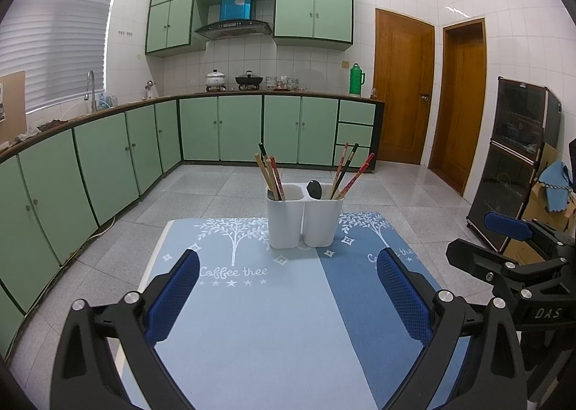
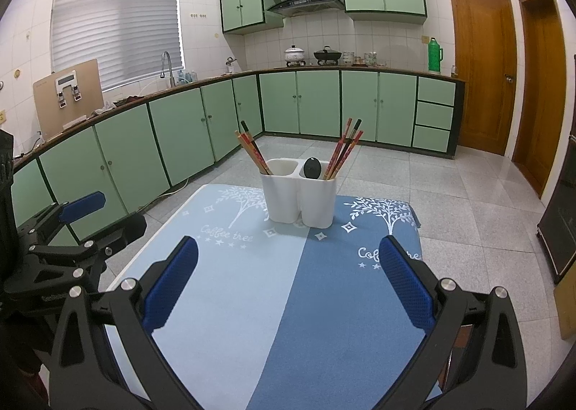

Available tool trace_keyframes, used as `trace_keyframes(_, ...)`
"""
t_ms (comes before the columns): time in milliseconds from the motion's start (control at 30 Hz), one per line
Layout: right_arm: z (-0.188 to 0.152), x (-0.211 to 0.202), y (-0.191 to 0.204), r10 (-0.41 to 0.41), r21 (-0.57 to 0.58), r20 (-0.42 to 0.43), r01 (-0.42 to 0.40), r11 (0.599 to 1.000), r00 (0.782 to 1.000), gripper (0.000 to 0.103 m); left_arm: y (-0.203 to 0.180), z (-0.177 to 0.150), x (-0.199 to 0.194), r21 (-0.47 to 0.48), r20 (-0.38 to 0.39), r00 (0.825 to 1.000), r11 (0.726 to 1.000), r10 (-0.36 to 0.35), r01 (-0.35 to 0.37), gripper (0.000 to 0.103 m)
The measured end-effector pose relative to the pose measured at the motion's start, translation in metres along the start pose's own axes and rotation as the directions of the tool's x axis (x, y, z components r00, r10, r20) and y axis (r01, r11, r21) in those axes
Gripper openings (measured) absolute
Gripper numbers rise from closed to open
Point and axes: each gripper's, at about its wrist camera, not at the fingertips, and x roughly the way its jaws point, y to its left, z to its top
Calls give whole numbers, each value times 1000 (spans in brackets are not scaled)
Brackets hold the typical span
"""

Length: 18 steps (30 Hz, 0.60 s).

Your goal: Organize utensils

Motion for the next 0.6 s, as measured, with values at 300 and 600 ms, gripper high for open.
trace_keyframes(300,0,3,-4,-5,7,-8,5,1000,1000,98,-2,-2,4,2,-7,1000,1000,6,-6,97)
trace_keyframes(600,-1,4,-9,-7,12,-10,7,1000,1000,97,-2,-1,7,-3,-16,1000,1000,12,-12,97)
